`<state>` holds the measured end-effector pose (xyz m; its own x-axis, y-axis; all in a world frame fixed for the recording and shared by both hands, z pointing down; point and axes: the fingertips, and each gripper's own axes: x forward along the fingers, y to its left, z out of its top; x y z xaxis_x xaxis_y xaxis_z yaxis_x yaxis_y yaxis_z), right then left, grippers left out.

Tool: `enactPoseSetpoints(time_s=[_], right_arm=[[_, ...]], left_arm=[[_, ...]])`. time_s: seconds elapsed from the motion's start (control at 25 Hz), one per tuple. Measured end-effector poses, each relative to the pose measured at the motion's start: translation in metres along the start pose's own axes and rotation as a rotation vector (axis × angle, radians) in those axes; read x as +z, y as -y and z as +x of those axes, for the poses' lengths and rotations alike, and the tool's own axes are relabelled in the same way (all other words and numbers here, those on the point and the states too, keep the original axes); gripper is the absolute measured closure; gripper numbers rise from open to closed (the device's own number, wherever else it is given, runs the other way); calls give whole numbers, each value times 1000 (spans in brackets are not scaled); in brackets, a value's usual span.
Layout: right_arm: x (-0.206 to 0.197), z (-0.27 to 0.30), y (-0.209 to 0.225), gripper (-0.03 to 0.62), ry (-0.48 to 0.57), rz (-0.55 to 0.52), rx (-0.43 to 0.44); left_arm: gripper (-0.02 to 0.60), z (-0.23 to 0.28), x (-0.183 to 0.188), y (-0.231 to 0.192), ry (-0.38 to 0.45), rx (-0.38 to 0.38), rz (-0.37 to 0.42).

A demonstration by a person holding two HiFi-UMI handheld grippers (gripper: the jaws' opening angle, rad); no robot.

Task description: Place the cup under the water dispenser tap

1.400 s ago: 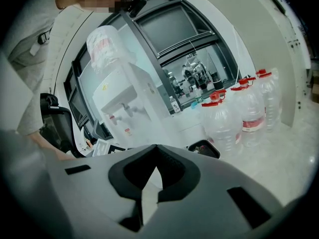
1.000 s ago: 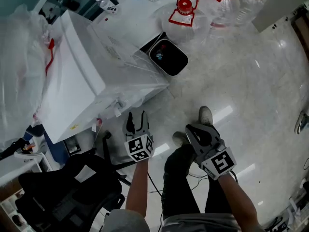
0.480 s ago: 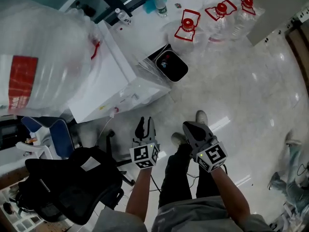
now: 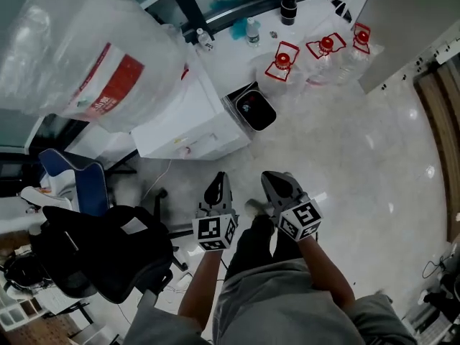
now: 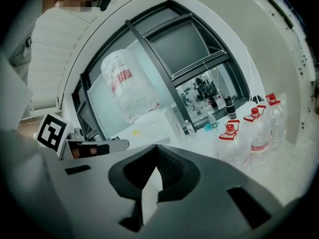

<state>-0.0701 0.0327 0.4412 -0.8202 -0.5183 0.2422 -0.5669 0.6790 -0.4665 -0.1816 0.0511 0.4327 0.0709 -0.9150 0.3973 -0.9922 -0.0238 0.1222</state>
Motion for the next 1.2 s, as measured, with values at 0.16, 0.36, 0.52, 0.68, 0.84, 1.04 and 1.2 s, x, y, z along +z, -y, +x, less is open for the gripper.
enactPoseSetpoints(time_s=[0.16, 0.36, 0.52, 0.68, 0.84, 1.04, 1.2], right_arm=[[30, -12, -25, 583, 24, -21, 15], [73, -29, -61, 583, 77, -52, 26], [111, -39, -82, 583, 145, -108, 32], [141, -50, -99, 583, 214, -149, 25], [154, -58, -111, 583, 239, -180, 32], [154, -55, -121, 583, 247, -197, 45], [153, -49, -126, 583, 249, -224, 56]], left_arm=[[568, -26, 41, 19, 63, -44, -4], [571, -64, 93, 38, 140, -96, 2], [571, -86, 129, 47, 214, -132, 20], [571, -101, 152, 49, 264, -144, 30], [571, -112, 167, 57, 303, -162, 76], [571, -121, 177, 57, 345, -169, 115], [571, -122, 175, 46, 353, -150, 113]])
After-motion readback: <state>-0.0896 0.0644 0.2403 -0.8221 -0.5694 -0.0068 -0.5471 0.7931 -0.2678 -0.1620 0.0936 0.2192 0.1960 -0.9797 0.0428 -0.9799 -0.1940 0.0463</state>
